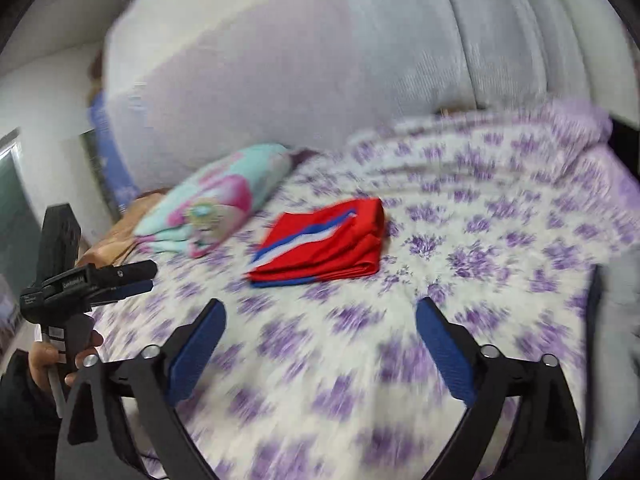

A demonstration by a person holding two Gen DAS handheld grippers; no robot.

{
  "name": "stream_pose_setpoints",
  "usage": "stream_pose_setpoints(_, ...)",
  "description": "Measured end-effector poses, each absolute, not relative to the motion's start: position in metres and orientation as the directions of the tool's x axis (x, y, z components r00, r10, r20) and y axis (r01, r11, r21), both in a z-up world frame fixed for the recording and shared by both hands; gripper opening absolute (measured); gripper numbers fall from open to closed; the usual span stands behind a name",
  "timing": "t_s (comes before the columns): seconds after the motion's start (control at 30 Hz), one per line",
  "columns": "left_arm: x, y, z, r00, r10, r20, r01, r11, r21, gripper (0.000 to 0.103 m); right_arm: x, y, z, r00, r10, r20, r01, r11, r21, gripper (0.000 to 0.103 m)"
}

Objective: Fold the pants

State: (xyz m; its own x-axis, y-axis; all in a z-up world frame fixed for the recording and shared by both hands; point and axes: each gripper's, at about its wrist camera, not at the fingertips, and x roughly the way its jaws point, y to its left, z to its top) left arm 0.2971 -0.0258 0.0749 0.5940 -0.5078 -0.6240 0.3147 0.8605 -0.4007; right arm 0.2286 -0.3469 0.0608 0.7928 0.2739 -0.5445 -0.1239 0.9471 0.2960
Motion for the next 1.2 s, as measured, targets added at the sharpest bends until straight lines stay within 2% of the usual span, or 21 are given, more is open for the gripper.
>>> stream_pose_setpoints(0.1,0.227,-0.021,0.11,0.647,-0.542,-0.536,0.371,0.838,-0.4,0.095,0.146,-0.34,0.104,0.84,0.335,-0.426,-0.204,0.924,0.324,0.099)
stream_pose_setpoints(0.13,0.195,-0.016,0.133,0.688,-0.547,-0.476,0.394,0.833,-0.388,0.095,0.128,-0.342,0.116,0.851,0.35,-0.392,-0.224,0.916,0.332,0.099)
stream_pose_setpoints(0.27,0.109,-0.008,0.205,0.757,-0.562,-0.334,0.471,0.823,-0.317,0.098,0.041,-0.345,0.189,0.887,0.41,-0.213,-0.336,0.889,0.312,0.099)
stream_pose_setpoints(0.33,0.062,-0.009,0.226,0.775,-0.56,-0.291,0.501,0.827,-0.257,0.098,0.005,-0.341,0.209,0.886,0.436,-0.16,-0.382,0.88,0.282,0.099)
stream_pose_setpoints(0.4,0.034,-0.015,0.224,0.788,-0.547,-0.284,0.506,0.837,-0.209,0.098,-0.023,-0.333,0.211,0.896,0.42,-0.142,-0.379,0.893,0.242,0.099)
stream_pose_setpoints(0.47,0.016,-0.02,0.205,0.806,-0.503,-0.311,0.472,0.864,-0.174,0.098,-0.036,-0.322,0.191,0.902,0.386,-0.195,-0.343,0.913,0.222,0.099)
stream_pose_setpoints(0.63,0.011,-0.027,0.114,0.827,-0.281,-0.486,0.27,0.958,-0.095,0.098,-0.037,-0.301,0.103,0.875,0.216,-0.433,-0.135,0.968,0.21,0.099)
stream_pose_setpoints(0.77,0.004,-0.02,0.062,0.766,-0.231,-0.6,0.213,0.972,-0.103,0.098,-0.045,-0.297,0.049,0.828,0.12,-0.547,-0.026,0.984,0.177,0.099)
stream_pose_setpoints(0.87,-0.009,-0.02,0.041,0.766,-0.177,-0.618,0.179,0.982,-0.059,0.098,-0.061,-0.299,0.033,0.818,0.114,-0.564,-0.001,0.981,0.196,0.099)
stream_pose_setpoints(0.97,-0.01,-0.02,0.033,0.773,-0.134,-0.621,0.169,0.986,-0.001,0.098,-0.062,-0.292,0.041,0.847,0.076,-0.526,0.002,0.989,0.146,0.099)
stream_pose_setpoints(1.07,-0.007,-0.014,0.037,0.791,-0.127,-0.598,0.146,0.989,-0.016,0.098,-0.062,-0.29,0.046,0.877,0.056,-0.478,0.007,0.992,0.13,0.099)
stream_pose_setpoints(1.2,-0.009,-0.013,0.039,0.801,-0.098,-0.591,0.12,0.993,-0.002,0.098,-0.063,-0.289,0.044,0.868,0.089,-0.488,-0.015,0.988,0.154,0.099)
